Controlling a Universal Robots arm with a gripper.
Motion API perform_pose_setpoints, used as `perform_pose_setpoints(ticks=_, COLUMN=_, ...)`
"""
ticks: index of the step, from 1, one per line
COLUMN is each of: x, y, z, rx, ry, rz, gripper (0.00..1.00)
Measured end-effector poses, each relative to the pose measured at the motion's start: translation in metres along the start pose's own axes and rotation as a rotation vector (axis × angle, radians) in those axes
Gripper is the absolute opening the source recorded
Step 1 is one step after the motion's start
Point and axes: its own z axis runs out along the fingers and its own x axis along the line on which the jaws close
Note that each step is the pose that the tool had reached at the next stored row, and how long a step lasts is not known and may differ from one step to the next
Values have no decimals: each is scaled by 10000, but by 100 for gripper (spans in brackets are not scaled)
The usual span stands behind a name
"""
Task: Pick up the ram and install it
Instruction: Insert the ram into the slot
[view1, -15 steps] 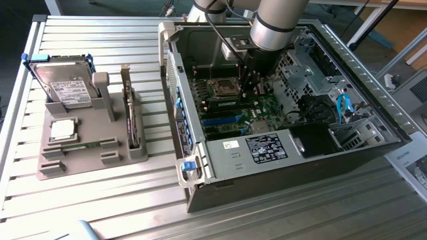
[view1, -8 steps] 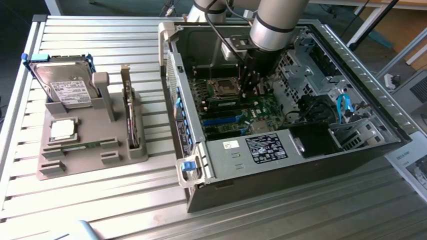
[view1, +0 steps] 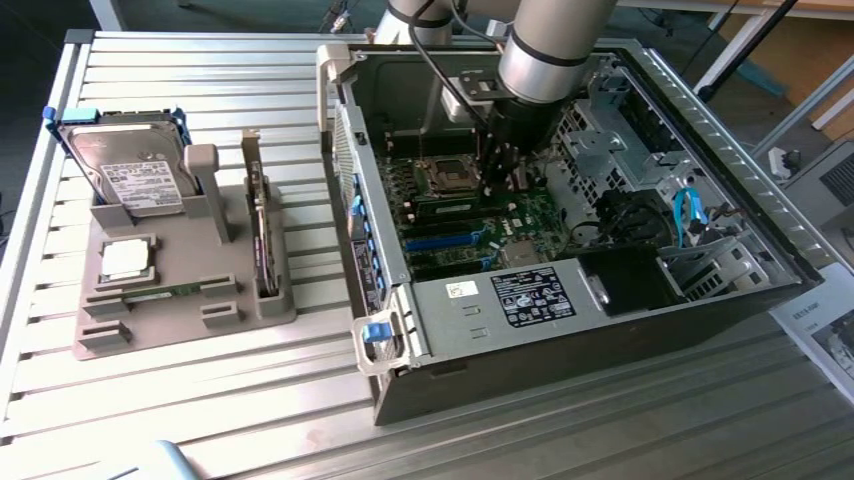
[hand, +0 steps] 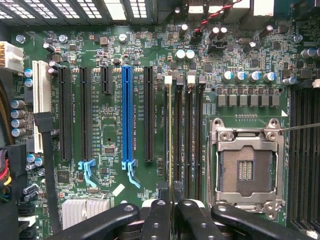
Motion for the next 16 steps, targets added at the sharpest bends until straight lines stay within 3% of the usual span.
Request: perform_pose_setpoints(ticks=16, x=0, y=8, z=39, rx=2, ry=2, rz=0, gripper=12)
